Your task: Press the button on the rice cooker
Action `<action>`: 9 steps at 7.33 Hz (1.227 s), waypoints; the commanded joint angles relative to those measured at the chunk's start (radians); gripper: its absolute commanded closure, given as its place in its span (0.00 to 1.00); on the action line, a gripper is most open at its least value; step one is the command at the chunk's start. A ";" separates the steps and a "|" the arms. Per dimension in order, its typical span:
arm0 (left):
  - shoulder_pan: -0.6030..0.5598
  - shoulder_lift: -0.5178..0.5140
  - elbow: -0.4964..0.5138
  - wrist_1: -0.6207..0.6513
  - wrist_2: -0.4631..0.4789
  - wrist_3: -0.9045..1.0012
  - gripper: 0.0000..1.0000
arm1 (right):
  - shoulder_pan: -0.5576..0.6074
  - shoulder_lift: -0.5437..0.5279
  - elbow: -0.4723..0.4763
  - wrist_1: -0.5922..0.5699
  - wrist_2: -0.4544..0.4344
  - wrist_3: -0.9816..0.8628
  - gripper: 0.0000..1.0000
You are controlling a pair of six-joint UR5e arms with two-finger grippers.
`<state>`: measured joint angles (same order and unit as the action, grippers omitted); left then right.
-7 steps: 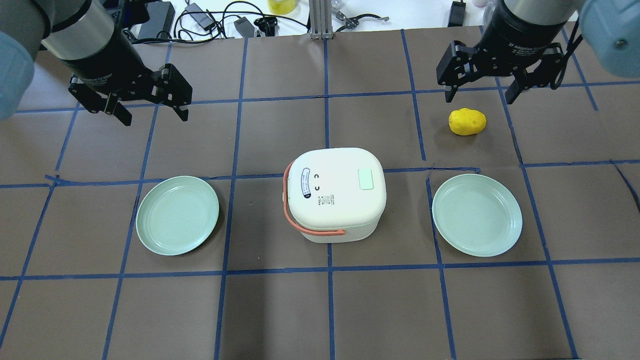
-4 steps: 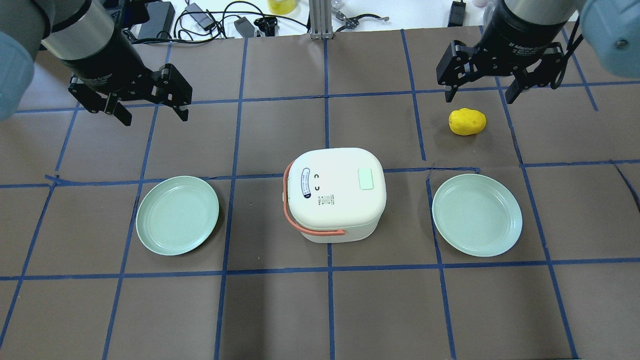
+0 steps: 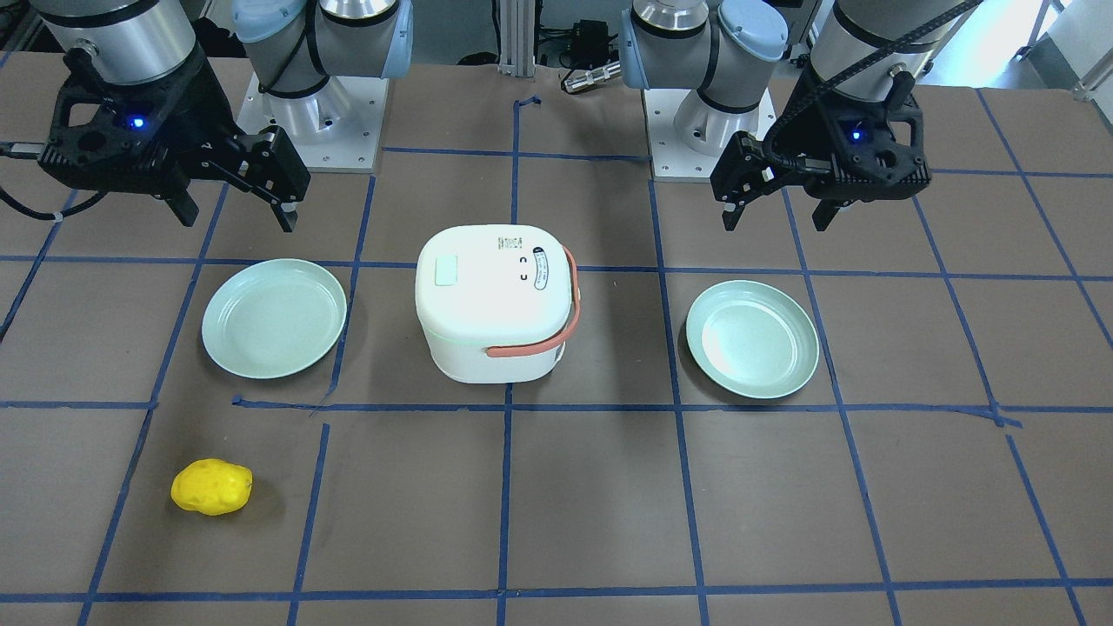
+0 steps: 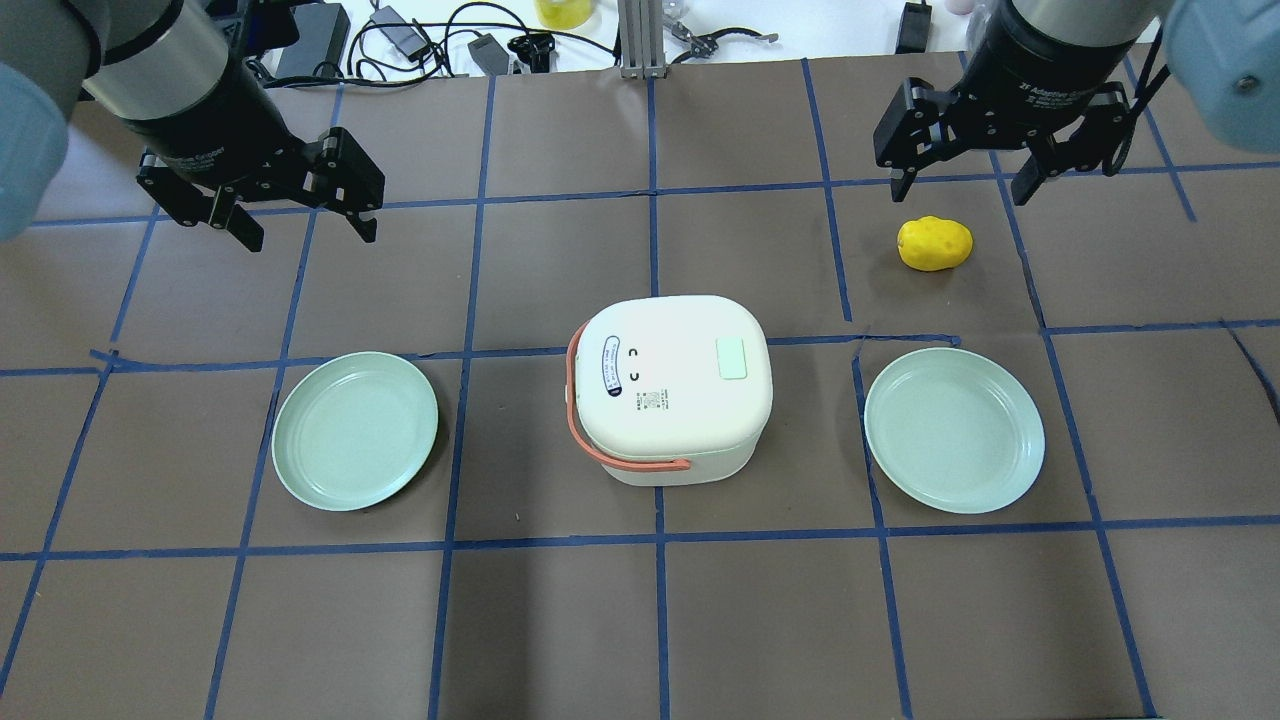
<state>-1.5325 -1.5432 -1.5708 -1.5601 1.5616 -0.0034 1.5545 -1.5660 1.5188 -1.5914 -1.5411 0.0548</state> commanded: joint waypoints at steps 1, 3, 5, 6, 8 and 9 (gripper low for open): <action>0.000 0.000 0.000 0.000 0.000 0.000 0.00 | 0.004 -0.002 -0.006 -0.007 0.006 -0.022 0.00; 0.000 0.000 0.000 0.000 0.000 0.000 0.00 | 0.007 -0.008 -0.012 -0.008 0.007 -0.006 0.00; 0.000 0.000 0.000 0.000 0.000 -0.001 0.00 | 0.031 -0.012 -0.009 -0.004 0.019 0.052 0.29; 0.000 0.000 0.000 0.000 0.000 0.000 0.00 | 0.050 -0.012 0.007 -0.002 0.060 0.056 0.64; 0.000 0.000 0.000 0.000 0.000 0.000 0.00 | 0.128 0.004 0.017 -0.002 0.095 0.189 1.00; 0.000 0.000 0.000 0.000 0.000 0.000 0.00 | 0.154 0.009 0.041 -0.004 0.096 0.195 1.00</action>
<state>-1.5325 -1.5432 -1.5708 -1.5601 1.5616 -0.0035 1.6674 -1.5648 1.5374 -1.5942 -1.4529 0.2177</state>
